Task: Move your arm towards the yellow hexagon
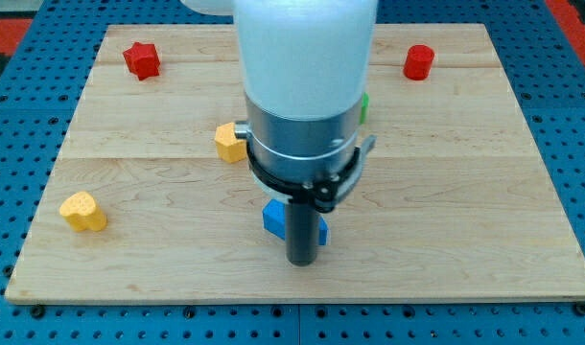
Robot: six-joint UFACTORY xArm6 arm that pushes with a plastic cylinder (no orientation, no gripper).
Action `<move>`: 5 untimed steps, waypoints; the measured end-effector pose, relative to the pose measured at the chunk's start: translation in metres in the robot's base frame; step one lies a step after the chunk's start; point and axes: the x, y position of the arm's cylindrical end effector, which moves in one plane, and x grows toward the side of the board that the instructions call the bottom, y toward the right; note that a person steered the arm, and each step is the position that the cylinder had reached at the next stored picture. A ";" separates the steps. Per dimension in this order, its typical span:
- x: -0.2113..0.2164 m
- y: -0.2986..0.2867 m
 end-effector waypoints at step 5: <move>-0.059 0.094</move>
